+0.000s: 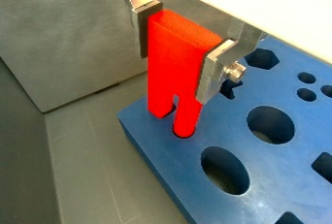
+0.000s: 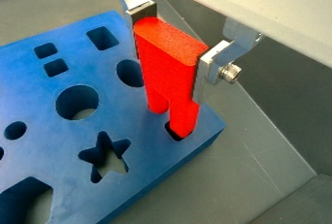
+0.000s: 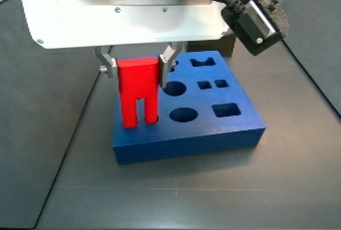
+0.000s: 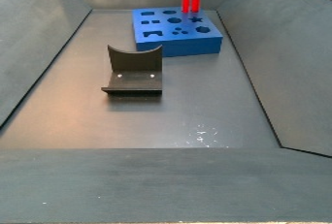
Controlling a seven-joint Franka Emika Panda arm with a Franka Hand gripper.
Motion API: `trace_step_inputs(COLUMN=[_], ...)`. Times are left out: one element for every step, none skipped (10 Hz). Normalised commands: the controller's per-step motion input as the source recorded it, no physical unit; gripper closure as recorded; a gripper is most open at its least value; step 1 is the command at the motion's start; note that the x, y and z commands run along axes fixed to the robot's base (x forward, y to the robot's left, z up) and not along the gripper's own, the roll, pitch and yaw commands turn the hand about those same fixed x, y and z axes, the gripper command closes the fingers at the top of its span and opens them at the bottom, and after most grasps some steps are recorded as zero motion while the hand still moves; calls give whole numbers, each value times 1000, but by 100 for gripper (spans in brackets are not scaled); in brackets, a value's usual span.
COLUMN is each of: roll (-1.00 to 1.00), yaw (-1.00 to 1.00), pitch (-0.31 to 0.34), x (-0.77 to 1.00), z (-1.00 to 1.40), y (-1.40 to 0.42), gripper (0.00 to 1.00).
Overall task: Pick up the square-circle object. Move up. Move to above the board. Insert the square-circle object.
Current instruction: Insert the square-circle object.
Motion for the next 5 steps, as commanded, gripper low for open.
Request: trace_step_inputs(roll=[10,0,0,0,0], yaw=[0,-231,-257,-237,-320], pitch=[0,0,3,4,11], x=[140,94,86,17,63], z=[-66,-57,-31,-9,0], y=[31,0,0,0,0], gripper=[100,100,100,100,100])
